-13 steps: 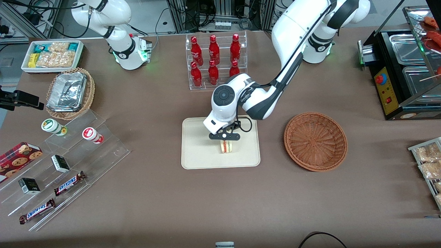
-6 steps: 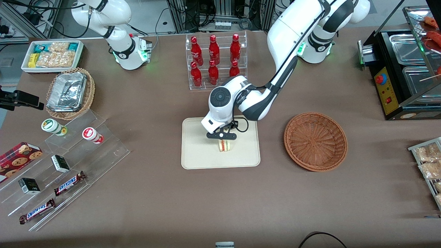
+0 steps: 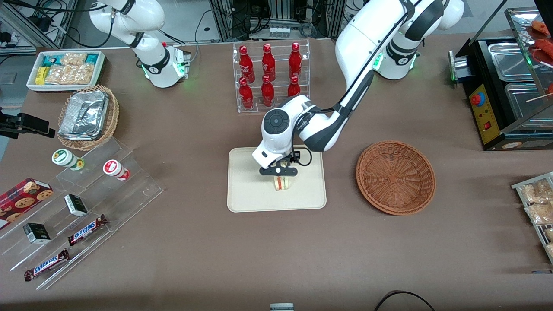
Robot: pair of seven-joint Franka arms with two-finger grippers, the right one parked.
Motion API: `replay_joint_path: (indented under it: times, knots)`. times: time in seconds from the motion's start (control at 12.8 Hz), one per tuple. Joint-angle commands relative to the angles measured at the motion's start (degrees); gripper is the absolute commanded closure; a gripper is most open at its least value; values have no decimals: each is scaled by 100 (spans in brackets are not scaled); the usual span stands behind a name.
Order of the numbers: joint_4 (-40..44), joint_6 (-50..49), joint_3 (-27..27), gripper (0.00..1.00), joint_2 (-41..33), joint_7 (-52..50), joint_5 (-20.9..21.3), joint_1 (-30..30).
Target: Place sandwich from basket to tray
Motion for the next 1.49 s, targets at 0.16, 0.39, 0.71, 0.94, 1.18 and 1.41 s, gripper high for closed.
replay_joint_path:
  times: [0.16, 0.39, 0.71, 0.94, 1.18, 1.41]
  knots:
    - [32, -795, 78, 0, -904, -175, 27, 235]
    - [23, -1252, 78, 0, -1388, -148, 19, 701]
    - [-179, -1526, 78, 0, -1933, -69, 62, 1308]
    - [-468, -1675, 78, 0, -2459, 428, 80, 1834]
    - [-697, -2140, 78, 0, -2979, 1300, 45, 2362]
    - [-846, -2563, 78, 0, -3436, 2055, 10, 2880]
